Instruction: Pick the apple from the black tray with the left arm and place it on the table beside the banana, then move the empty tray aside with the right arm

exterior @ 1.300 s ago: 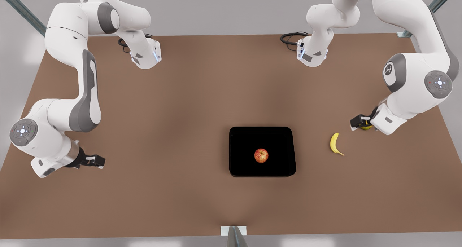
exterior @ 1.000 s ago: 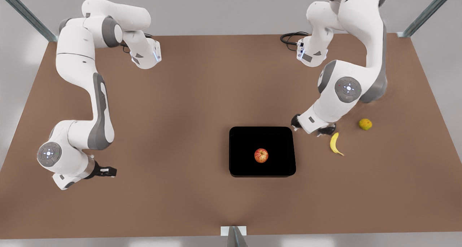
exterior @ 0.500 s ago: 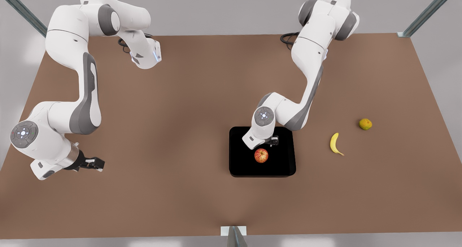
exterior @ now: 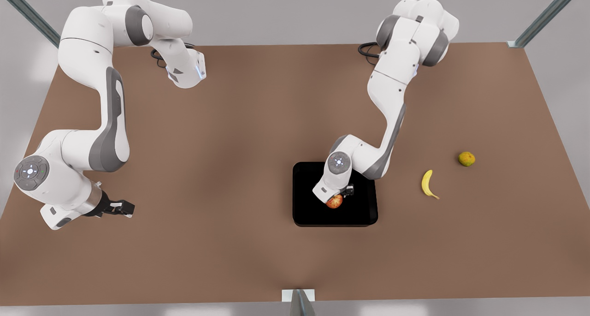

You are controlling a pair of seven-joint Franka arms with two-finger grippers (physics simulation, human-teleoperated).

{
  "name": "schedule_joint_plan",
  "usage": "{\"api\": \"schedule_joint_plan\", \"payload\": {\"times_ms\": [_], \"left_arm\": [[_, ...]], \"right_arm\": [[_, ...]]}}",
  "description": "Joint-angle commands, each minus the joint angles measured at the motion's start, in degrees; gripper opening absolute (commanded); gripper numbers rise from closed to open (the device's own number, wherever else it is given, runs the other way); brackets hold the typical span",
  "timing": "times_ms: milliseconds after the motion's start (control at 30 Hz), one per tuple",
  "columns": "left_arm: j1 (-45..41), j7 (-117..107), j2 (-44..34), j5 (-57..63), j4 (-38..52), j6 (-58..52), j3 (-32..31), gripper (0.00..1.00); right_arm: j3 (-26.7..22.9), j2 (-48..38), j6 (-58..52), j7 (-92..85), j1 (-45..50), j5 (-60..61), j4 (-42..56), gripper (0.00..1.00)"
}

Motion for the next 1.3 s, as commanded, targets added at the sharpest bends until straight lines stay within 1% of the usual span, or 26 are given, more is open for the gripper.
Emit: {"api": "schedule_joint_plan", "payload": {"times_ms": [0,167,200,233,267,333,433,467,500,533,567,633,667,733,767,800,833,900,933,1000,1033,1067,1100,1233,1267], "left_arm": [[0.05,-3.73,0.59,0.18,0.17,3.68,0.0,1.0],[0.05,-3.38,1.56,0.79,-0.1,4.92,0.26,0.99],[0.05,-3.38,1.56,0.79,-0.1,4.92,0.27,0.83],[0.14,-3.29,1.47,0.79,-0.1,4.92,0.35,0.71],[0.14,-3.11,1.47,0.79,-0.1,4.83,0.35,0.7],[0.05,-3.46,1.12,2.99,-0.45,3.69,0.35,0.7],[0.05,-2.76,-7.49,2.99,-0.62,-10.1,0.35,0.7],[1.54,2.23,-10.65,2.99,-0.54,-15.36,0.44,0.7],[3.29,6.8,-12.84,2.9,-0.62,-18.7,0.44,0.7],[9.45,19.9,-16.01,2.64,-0.8,-22.5,0.44,0.7],[15.51,31.5,-17.77,2.55,-1.77,-22.59,0.44,0.7],[22.81,43.46,-18.04,2.37,-3.78,-19.69,0.44,0.71],[25.1,46.63,-18.57,2.29,-5.54,-17.32,0.44,0.71],[32.57,57.26,-17.95,2.11,-8.09,-10.2,0.35,0.71],[33.63,57.71,-17.25,2.02,-9.76,-6.78,0.44,0.71],[35.03,57.88,-15.76,2.2,-11.43,-3.61,0.44,0.71],[36.17,59.2,-14.7,2.29,-12.92,-0.18,0.44,0.71],[37.93,59.38,-13.65,2.64,-17.14,6.49,0.44,0.71],[39.07,59.38,-12.94,2.64,-19.6,10.45,0.44,0.71],[40.04,60.43,-12.94,2.81,-19.7,10.37,0.62,0.71],[40.31,60.43,-12.94,2.81,-19.7,10.37,0.62,0.71],[40.31,60.52,-12.85,2.81,-19.7,10.28,0.7,0.78],[40.31,60.52,-12.85,2.9,-19.7,10.11,0.7,1.0],[40.22,59.99,-12.94,2.81,-19.7,9.84,0.7,1.0],[39.78,56.32,-14.87,2.55,-18.65,7.13,0.53,1.0]], "right_arm": [[0.08,-0.08,-0.11,-0.09,0.0,0.05,0.03,1.0],[0.08,-0.08,-0.11,-0.09,0.0,0.05,0.03,1.0],[0.08,-0.08,-0.11,-0.09,0.0,0.05,0.03,1.0],[0.08,-0.08,-0.11,-0.09,0.0,0.05,0.03,1.0],[0.08,-0.08,-0.11,-0.09,0.0,0.05,0.03,1.0],[0.08,-0.08,-0.11,-0.09,0.0,0.05,0.03,1.0],[0.08,-0.08,-0.11,-0.09,0.0,0.05,0.03,1.0],[0.17,-0.08,-0.11,-0.09,0.0,0.05,0.03,1.0],[0.17,-0.08,-0.11,-0.09,0.0,0.05,0.03,1.0],[0.35,-0.08,-0.38,0.09,0.26,0.49,0.03,1.0],[0.61,-0.17,-4.94,6.3,3.24,0.14,0.12,1.0],[0.79,-2.37,-11.54,23.45,11.42,-0.04,3.28,1.0],[0.61,-2.72,-12.42,31.8,15.46,0.05,3.98,1.0],[0.87,-2.63,-12.07,44.55,23.9,-0.04,4.87,1.0],[1.58,-1.84,-11.36,46.93,27.07,-0.04,6.8,1.0],[1.05,0.97,-11.1,51.22,28.48,0.14,8.55,1.0],[5.44,1.41,-8.99,59.14,28.57,0.58,9.79,1.0],[6.84,5.27,-2.5,65.82,28.74,0.58,9.96,1.0],[7.55,7.29,-1.08,67.4,29.0,0.58,12.33,1.0],[7.11,11.16,4.19,77.41,31.99,0.4,14.27,1.0],[6.85,12.13,5.07,78.66,32.87,0.23,15.14,1.0],[7.11,12.75,5.86,79.8,32.96,0.23,16.29,1.0],[6.76,13.27,8.49,81.82,34.63,0.23,16.29,0.99],[7.03,16.44,12.19,82.18,35.16,0.05,16.29,1.0],[7.46,16.88,13.07,81.74,35.16,-1.52,16.2,1.0]]}}
